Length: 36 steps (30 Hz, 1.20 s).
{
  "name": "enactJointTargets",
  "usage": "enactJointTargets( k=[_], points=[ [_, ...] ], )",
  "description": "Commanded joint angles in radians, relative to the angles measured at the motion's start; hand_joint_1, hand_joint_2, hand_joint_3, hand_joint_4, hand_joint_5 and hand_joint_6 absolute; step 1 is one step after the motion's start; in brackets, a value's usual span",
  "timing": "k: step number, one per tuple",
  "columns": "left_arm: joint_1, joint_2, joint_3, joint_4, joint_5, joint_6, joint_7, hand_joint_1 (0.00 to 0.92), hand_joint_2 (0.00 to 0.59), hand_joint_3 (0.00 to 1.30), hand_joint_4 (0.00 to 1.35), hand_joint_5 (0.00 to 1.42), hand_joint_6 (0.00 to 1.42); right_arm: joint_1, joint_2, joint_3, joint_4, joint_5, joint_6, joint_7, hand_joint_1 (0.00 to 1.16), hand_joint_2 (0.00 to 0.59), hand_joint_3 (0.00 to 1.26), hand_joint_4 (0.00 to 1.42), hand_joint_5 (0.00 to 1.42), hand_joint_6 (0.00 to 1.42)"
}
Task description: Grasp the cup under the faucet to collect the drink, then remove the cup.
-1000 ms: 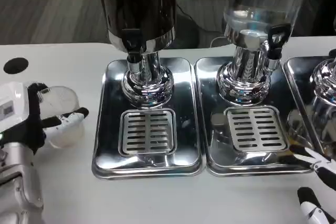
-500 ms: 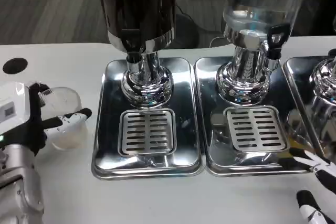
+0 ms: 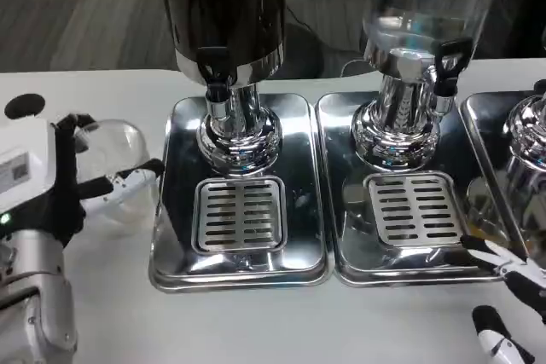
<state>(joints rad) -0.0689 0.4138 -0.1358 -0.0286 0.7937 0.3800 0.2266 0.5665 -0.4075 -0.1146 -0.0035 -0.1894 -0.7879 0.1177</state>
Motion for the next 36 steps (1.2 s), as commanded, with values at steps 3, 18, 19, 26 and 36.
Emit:
enactJointTargets(
  k=[3,18,19,26,36],
  points=[
    [-0.014,-0.004,-0.021,-0.076,0.025,-0.024,-0.010,0.417,0.090,0.51,0.54,0.73,0.52,-0.010,-0.004,0.003,0.017,0.004,-0.012,0.009,0.41,0.461,0.28,0.12,0.08,0.00],
    [-0.056,-0.048,-0.133,-0.004,0.044,-0.036,-0.026,0.417,0.091,0.52,0.54,0.74,0.52,-0.005,-0.007,-0.004,0.031,0.028,-0.028,0.010,0.41,0.459,0.28,0.12,0.08,0.00],
    [-0.057,-0.049,-0.136,-0.003,0.046,-0.037,-0.027,0.417,0.091,0.52,0.54,0.74,0.53,-0.006,-0.007,-0.004,0.033,0.030,-0.029,0.011,0.41,0.459,0.28,0.12,0.08,0.00],
    [-0.063,-0.058,-0.154,0.004,0.048,-0.046,-0.028,0.422,0.094,0.53,0.56,0.75,0.53,-0.012,-0.005,-0.002,0.039,0.035,-0.036,0.012,0.41,0.455,0.28,0.12,0.08,0.00],
    [-0.064,-0.079,-0.180,0.014,0.053,-0.066,-0.031,0.424,0.095,0.53,0.56,0.75,0.54,-0.013,-0.004,0.001,0.037,0.033,-0.034,0.012,0.41,0.453,0.27,0.12,0.08,0.00]
  ],
)
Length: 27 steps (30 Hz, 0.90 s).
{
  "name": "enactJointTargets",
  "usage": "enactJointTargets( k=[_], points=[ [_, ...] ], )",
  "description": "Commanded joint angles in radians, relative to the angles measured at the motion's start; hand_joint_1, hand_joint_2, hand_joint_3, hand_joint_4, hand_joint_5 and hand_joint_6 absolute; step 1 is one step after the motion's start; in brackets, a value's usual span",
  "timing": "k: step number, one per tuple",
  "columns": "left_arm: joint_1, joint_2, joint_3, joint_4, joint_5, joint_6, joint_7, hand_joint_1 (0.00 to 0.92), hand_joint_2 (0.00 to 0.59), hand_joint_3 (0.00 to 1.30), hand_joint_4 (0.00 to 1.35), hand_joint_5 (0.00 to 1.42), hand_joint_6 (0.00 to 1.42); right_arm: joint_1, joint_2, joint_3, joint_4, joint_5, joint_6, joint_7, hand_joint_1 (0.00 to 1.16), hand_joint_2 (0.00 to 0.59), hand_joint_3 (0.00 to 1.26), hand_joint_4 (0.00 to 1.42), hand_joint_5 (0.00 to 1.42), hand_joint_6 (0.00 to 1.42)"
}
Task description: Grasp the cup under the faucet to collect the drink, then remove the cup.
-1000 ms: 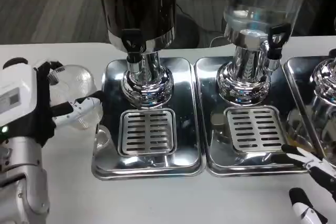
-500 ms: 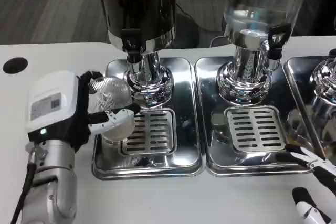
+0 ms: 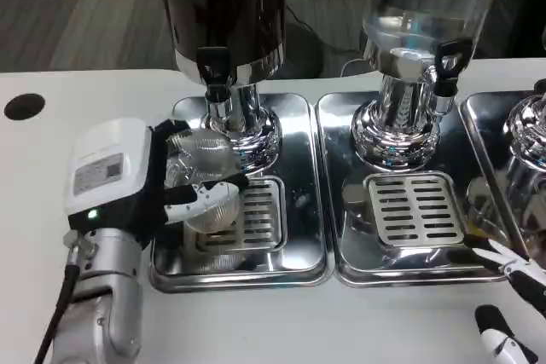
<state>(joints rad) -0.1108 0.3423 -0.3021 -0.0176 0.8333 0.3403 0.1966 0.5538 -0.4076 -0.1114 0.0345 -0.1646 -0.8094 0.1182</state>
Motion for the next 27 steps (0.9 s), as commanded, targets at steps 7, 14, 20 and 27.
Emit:
enactJointTargets(
  k=[7,14,20,27],
  points=[
    [-0.017,-0.012,-0.024,0.006,0.011,-0.038,-0.007,0.423,0.095,0.53,0.56,0.75,0.54,-0.002,-0.004,-0.002,0.005,0.011,-0.014,0.015,0.41,0.453,0.27,0.12,0.08,0.00],
    [-0.006,-0.005,-0.027,-0.014,0.032,-0.022,-0.027,0.294,0.042,0.47,0.51,0.72,0.53,-0.003,-0.005,-0.003,0.013,0.025,-0.020,0.021,0.41,0.453,0.27,0.12,0.09,0.00],
    [0.005,-0.002,-0.021,-0.030,0.039,-0.014,-0.027,0.204,0.031,0.41,0.46,0.68,0.51,0.001,-0.004,-0.003,0.016,0.029,-0.026,0.027,0.41,0.453,0.28,0.13,0.09,0.00],
    [0.016,0.002,-0.006,-0.052,0.045,-0.011,-0.032,0.204,0.033,0.41,0.45,0.67,0.50,0.005,-0.005,-0.006,0.015,0.035,-0.029,0.033,0.41,0.452,0.28,0.13,0.10,0.00]
  ],
)
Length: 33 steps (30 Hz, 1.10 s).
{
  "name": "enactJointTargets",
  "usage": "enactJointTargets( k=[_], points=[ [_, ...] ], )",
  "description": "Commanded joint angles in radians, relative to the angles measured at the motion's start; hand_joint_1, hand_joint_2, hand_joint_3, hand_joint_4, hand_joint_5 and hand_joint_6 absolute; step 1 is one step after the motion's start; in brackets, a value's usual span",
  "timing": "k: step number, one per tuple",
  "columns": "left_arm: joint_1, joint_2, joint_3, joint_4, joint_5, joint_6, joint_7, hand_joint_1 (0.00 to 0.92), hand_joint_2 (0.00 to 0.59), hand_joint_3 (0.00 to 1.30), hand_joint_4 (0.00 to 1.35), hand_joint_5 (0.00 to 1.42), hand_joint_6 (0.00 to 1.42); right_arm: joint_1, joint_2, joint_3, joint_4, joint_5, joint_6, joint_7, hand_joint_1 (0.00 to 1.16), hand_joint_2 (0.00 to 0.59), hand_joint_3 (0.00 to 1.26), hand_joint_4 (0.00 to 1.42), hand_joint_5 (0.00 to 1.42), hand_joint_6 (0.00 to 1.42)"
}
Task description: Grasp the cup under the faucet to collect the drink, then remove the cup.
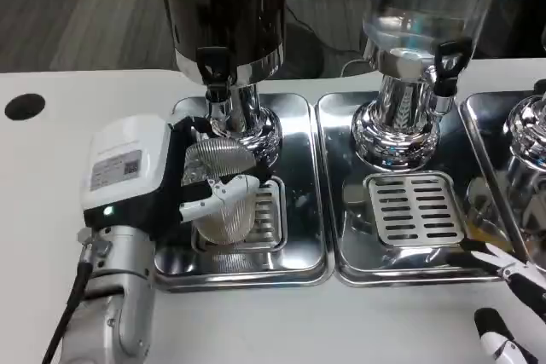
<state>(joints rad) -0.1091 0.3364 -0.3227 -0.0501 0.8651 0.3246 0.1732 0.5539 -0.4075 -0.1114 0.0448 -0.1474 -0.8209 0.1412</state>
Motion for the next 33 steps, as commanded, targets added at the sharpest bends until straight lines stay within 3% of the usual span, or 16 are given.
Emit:
enactJointTargets(
  k=[1,7,11,15,24,33],
  points=[
    [0.016,0.007,0.017,-0.023,0.013,0.004,-0.009,0.204,0.033,0.41,0.45,0.67,0.49,0.006,-0.005,-0.006,0.004,0.019,-0.018,0.012,0.41,0.452,0.28,0.13,0.10,0.00],
    [0.038,0.002,0.040,-0.049,0.009,-0.005,0.001,0.156,0.034,0.41,0.42,0.65,0.49,0.010,-0.004,-0.007,0.001,0.020,-0.022,0.017,0.41,0.450,0.28,0.13,0.10,0.00],
    [0.079,0.000,0.089,-0.097,-0.024,-0.043,0.034,0.052,0.028,0.29,0.22,0.63,0.50,0.011,-0.003,-0.009,-0.001,0.020,-0.023,0.019,0.41,0.447,0.28,0.13,0.11,0.00],
    [0.111,0.002,0.137,-0.141,-0.065,-0.103,0.062,0.029,0.034,0.27,0.20,0.63,0.52,0.010,-0.002,-0.006,0.002,0.019,-0.024,0.020,0.42,0.445,0.28,0.13,0.11,0.00],
    [0.092,-0.009,0.199,-0.200,-0.173,-0.187,0.022,0.082,0.075,0.31,0.25,0.74,0.62,0.005,0.002,-0.001,-0.001,0.012,-0.021,0.022,0.42,0.444,0.28,0.13,0.11,0.00],
    [0.047,-0.023,0.197,-0.214,-0.229,-0.230,-0.015,0.086,0.073,0.33,0.26,0.79,0.66,0.003,0.001,-0.005,0.006,0.012,-0.021,0.021,0.43,0.444,0.28,0.13,0.11,0.00]
  ],
)
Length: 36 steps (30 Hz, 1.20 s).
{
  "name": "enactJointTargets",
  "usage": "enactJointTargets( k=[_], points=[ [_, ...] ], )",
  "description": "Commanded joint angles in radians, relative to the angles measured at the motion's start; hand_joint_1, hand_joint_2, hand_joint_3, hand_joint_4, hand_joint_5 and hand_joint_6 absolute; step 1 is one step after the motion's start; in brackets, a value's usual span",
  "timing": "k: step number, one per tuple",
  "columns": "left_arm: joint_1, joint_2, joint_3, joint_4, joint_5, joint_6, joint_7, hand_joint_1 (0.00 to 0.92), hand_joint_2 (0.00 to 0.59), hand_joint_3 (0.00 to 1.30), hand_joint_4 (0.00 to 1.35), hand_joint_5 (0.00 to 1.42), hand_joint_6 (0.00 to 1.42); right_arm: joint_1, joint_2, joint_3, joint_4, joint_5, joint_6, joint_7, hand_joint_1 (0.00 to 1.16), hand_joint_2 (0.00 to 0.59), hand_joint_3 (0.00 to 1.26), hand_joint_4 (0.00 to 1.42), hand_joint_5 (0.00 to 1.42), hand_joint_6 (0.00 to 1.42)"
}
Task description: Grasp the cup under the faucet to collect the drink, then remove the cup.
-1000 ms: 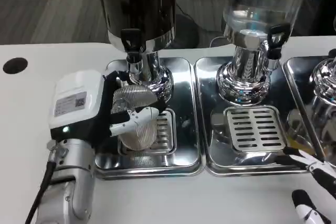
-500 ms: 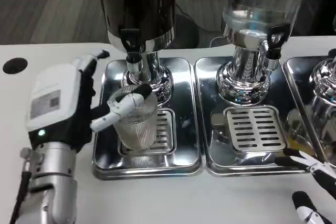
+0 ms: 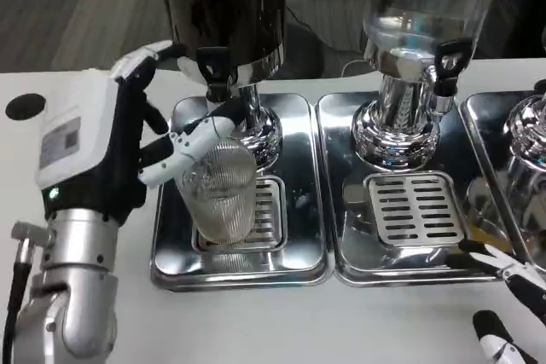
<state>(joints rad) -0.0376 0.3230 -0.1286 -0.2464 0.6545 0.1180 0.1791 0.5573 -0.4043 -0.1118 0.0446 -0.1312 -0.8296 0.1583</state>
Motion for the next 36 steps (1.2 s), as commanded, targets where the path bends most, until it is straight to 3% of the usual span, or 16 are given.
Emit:
enactJointTargets(
  k=[1,11,27,36],
  points=[
    [-0.030,-0.011,0.002,-0.022,-0.021,-0.025,-0.027,0.086,0.073,0.33,0.26,0.80,0.66,-0.001,-0.003,-0.006,0.008,-0.004,-0.013,0.003,0.43,0.444,0.28,0.13,0.11,0.00],
    [-0.071,-0.017,0.003,-0.044,-0.032,-0.033,-0.070,0.083,0.070,0.35,0.28,0.83,0.68,-0.017,0.000,-0.002,0.014,-0.009,-0.004,0.003,0.43,0.444,0.28,0.13,0.11,0.00],
    [-0.062,-0.015,0.008,-0.036,-0.038,-0.043,-0.081,0.082,0.070,0.52,0.48,0.89,0.74,-0.024,0.005,0.007,0.008,-0.021,0.000,0.002,0.43,0.444,0.28,0.13,0.11,0.00],
    [-0.058,-0.014,0.001,-0.045,-0.034,-0.044,-0.091,0.082,0.070,0.55,0.52,0.91,0.76,-0.027,0.006,0.009,0.011,-0.022,0.001,0.000,0.43,0.443,0.28,0.13,0.11,0.00]
  ],
)
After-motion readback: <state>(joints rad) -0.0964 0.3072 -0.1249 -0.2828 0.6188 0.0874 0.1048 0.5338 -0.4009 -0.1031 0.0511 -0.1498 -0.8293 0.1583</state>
